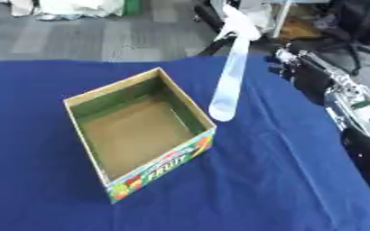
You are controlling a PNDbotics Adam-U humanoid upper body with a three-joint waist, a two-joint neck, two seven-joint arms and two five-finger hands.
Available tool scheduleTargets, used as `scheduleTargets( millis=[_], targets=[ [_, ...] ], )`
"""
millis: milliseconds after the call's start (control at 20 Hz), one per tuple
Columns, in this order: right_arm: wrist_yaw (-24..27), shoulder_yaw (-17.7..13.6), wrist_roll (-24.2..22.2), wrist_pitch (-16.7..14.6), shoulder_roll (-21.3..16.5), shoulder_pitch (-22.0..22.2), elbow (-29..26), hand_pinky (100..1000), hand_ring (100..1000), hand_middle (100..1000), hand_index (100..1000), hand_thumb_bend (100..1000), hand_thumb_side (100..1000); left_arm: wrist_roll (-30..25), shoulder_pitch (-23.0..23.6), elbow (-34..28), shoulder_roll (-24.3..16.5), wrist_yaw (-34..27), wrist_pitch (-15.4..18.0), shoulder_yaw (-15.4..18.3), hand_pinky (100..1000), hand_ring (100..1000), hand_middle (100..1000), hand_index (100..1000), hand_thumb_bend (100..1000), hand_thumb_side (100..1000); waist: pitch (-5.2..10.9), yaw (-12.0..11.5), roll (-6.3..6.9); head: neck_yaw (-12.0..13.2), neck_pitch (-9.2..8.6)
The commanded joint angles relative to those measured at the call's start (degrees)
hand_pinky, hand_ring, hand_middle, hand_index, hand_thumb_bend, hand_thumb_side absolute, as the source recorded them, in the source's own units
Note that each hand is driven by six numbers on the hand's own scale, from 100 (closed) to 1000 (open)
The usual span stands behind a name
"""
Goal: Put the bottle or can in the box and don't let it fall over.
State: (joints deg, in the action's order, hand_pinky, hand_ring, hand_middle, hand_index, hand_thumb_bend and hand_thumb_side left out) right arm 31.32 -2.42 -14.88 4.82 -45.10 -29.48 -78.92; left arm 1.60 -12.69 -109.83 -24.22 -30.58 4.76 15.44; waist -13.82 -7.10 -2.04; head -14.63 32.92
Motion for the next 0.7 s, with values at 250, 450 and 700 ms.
scheduleTargets(
  millis=[250, 450, 700],
  targets=[
    [1.1, 0.2, -1.3, -0.1, -1.6, -2.1, 0.4, 1000, 1000, 1000, 1000, 100, 538, -0.4, -1.2, -0.8, -1.2, -0.3, 0.0, 0.1, 929, 1000, 1000, 811, 364, 660, 0.08, -0.3, 0.28, -0.4, -1.38],
    [2.1, 0.4, -1.8, 0.4, -1.5, -2.9, 0.5, 1000, 1000, 1000, 1000, 100, 544, -0.6, -1.3, -0.7, -1.1, -0.3, 0.1, 0.0, 929, 1000, 1000, 811, 363, 661, -0.22, -0.3, 0.4, -0.5, -1.53],
    [3.1, 0.8, -2.5, 0.9, -1.5, -4.0, 0.5, 1000, 1000, 1000, 1000, 100, 550, -0.8, -1.6, -0.7, -1.0, -0.4, 0.1, -0.1, 930, 1000, 1000, 812, 362, 662, -0.69, -0.5, 0.53, -0.5, -2.11]
  ],
)
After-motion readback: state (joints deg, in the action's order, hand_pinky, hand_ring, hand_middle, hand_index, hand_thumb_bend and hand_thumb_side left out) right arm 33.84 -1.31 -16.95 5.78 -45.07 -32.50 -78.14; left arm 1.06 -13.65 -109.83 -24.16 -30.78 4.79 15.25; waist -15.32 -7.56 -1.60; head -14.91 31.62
